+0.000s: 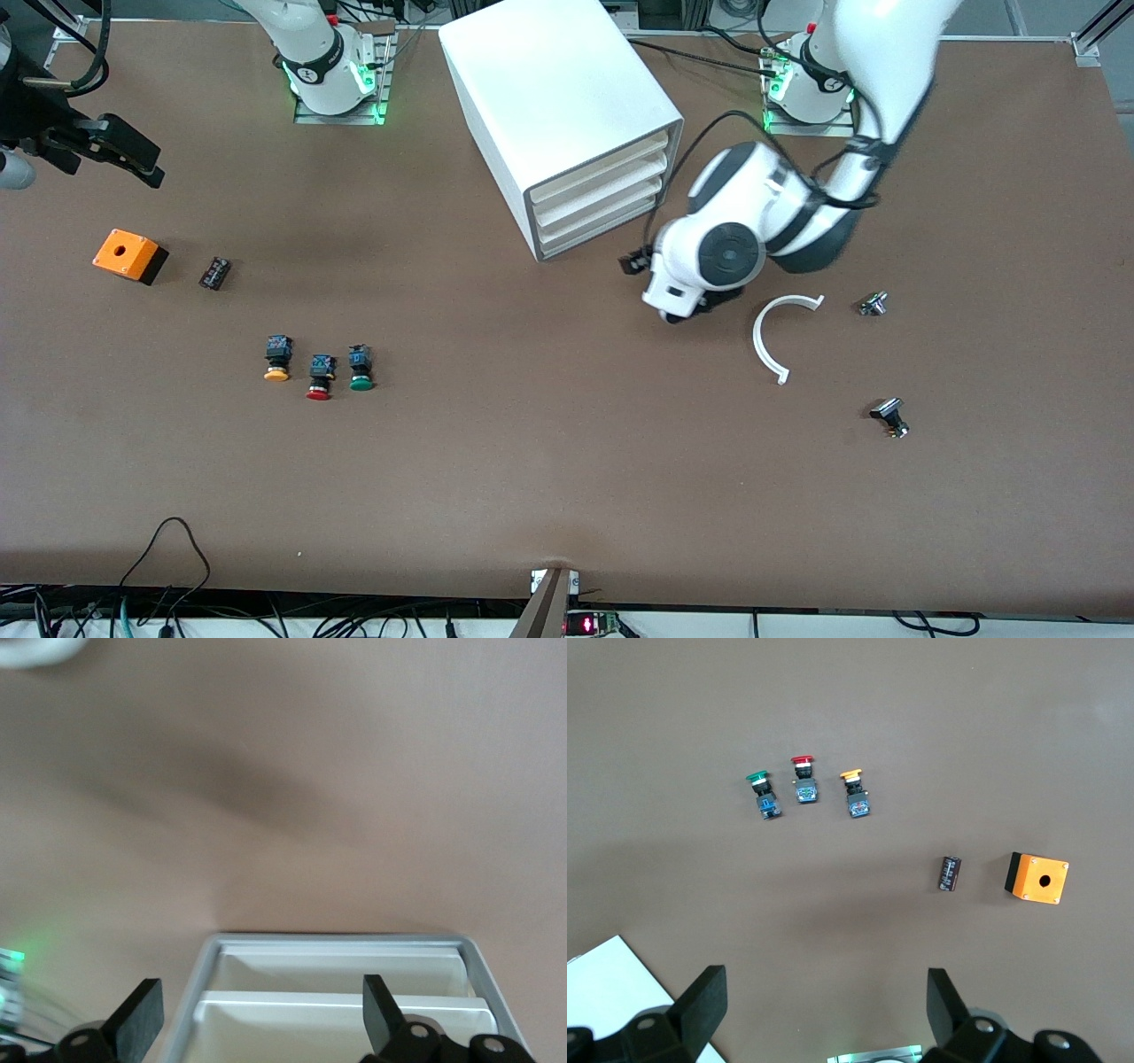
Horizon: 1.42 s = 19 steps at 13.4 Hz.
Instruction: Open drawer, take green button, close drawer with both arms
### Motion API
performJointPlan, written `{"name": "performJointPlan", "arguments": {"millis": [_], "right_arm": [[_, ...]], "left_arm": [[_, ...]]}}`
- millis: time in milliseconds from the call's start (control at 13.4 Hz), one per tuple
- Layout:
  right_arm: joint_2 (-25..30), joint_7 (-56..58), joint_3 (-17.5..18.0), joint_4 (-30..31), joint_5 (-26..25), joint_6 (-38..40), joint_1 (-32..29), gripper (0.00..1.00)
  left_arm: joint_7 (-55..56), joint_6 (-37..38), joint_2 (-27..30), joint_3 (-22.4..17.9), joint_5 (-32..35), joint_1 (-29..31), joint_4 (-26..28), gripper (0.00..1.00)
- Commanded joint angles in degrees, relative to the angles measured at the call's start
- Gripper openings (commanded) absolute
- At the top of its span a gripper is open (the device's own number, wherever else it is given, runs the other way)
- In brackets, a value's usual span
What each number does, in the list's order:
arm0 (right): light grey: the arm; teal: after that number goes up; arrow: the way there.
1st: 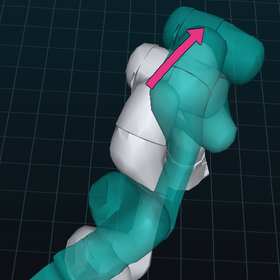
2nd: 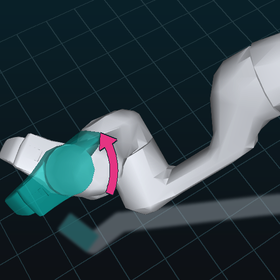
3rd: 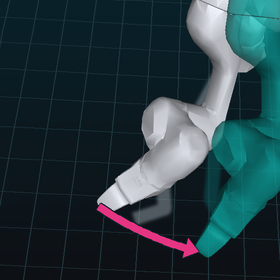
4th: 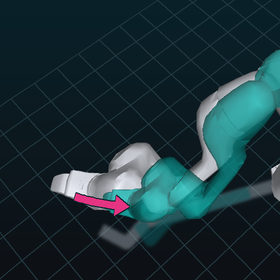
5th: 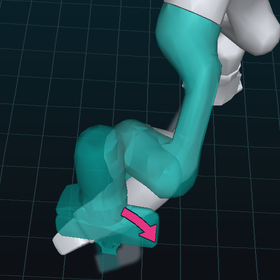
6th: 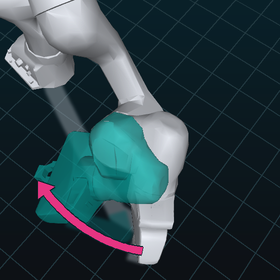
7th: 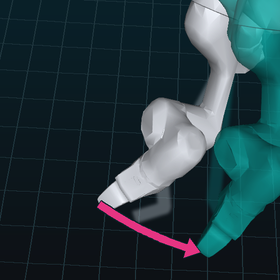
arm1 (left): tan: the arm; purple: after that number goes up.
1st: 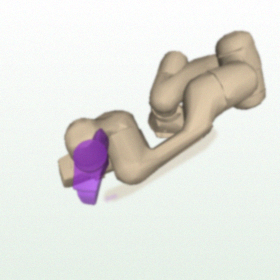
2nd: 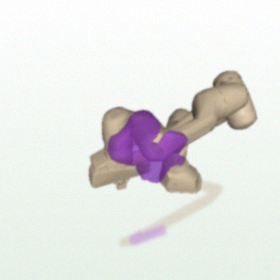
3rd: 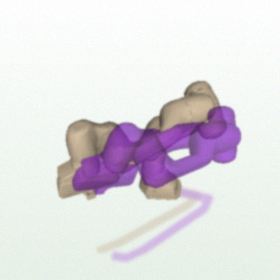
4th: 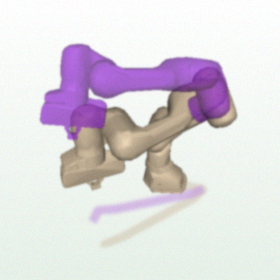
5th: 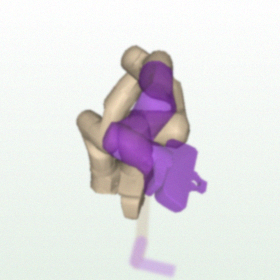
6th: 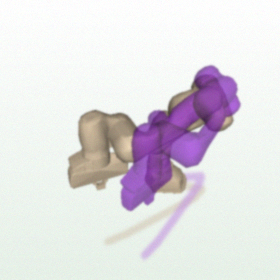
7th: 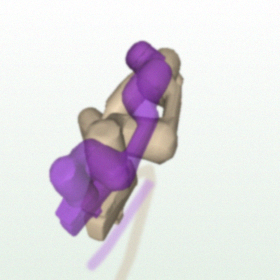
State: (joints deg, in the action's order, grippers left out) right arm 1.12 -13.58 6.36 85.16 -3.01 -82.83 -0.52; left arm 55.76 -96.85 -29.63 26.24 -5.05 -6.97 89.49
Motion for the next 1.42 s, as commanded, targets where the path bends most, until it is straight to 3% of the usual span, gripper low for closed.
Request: {"name": "performJointPlan", "arguments": {"millis": [0,150,374,599,749,899,1123,1348], "right_arm": [[2.0,-0.8,0.9,2.1,0.5,-0.9,-1.0,1.00],[2.0,-0.9,0.9,2.5,0.6,-2.0,-1.0,1.00],[2.5,-0.9,0.6,3.1,2.9,-2.5,-1.1,1.00],[3.6,-0.8,0.5,4.9,2.9,-3.6,-1.1,1.00],[3.0,0.1,0.3,4.8,2.8,-3.7,-1.1,1.00],[3.0,0.0,0.1,4.9,2.9,-3.7,-1.1,1.00],[3.0,0.0,-0.4,4.8,2.9,-3.3,-1.1,1.00],[2.9,-0.5,-0.4,4.9,2.9,-2.8,-1.1,1.00]], "left_arm": [[-7.1,7.8,1.7,0.4,5.9,2.7,-5.9,0.99],[-12.8,9.8,5.9,0.1,7.9,4.0,-6.3,0.99],[-30.6,10.0,10.9,-0.8,7.8,8.9,-6.2,0.99],[-49.7,8.4,16.0,-9.9,7.1,8.5,-4.2,0.99],[-63.2,2.0,21.9,-16.5,6.7,6.8,0.5,0.99],[-66.4,-3.7,25.7,-20.7,4.3,5.7,4.4,0.99],[-65.9,-5.1,31.0,-29.0,1.4,1.1,9.2,0.99],[-65.3,-4.9,31.2,-29.2,2.3,1.6,8.6,0.99]]}}
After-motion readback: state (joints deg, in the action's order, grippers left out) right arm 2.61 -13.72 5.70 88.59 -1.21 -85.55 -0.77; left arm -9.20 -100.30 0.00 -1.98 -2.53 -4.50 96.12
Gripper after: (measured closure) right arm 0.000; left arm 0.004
